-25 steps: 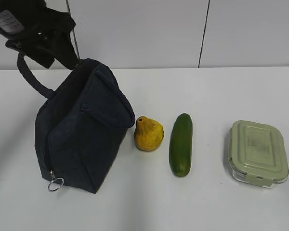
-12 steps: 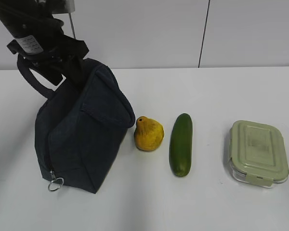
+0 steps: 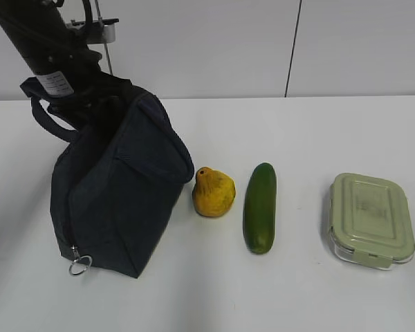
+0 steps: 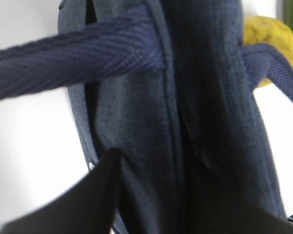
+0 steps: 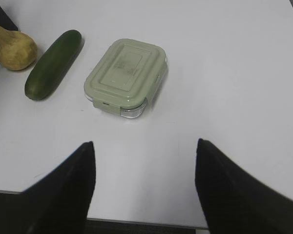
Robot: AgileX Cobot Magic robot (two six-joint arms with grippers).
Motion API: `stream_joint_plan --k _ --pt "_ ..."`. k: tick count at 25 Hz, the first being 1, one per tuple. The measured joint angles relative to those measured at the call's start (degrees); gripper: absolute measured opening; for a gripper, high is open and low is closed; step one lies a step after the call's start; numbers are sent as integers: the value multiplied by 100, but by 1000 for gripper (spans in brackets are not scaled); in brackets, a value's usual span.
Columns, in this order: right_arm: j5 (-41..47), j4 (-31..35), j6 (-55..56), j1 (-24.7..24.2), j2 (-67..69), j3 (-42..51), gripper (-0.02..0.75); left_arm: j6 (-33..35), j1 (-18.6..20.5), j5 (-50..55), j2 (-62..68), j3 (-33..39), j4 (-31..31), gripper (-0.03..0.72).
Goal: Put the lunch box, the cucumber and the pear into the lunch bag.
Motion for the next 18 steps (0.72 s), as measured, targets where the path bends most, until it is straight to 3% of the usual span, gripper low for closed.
stream_joint_plan --k 5,18 --pt "0 0 0 0 0 0 475 -7 0 0 67 0 -17 27" --pt "0 12 0 0 0 0 474 -19 0 0 -56 0 -1022 3"
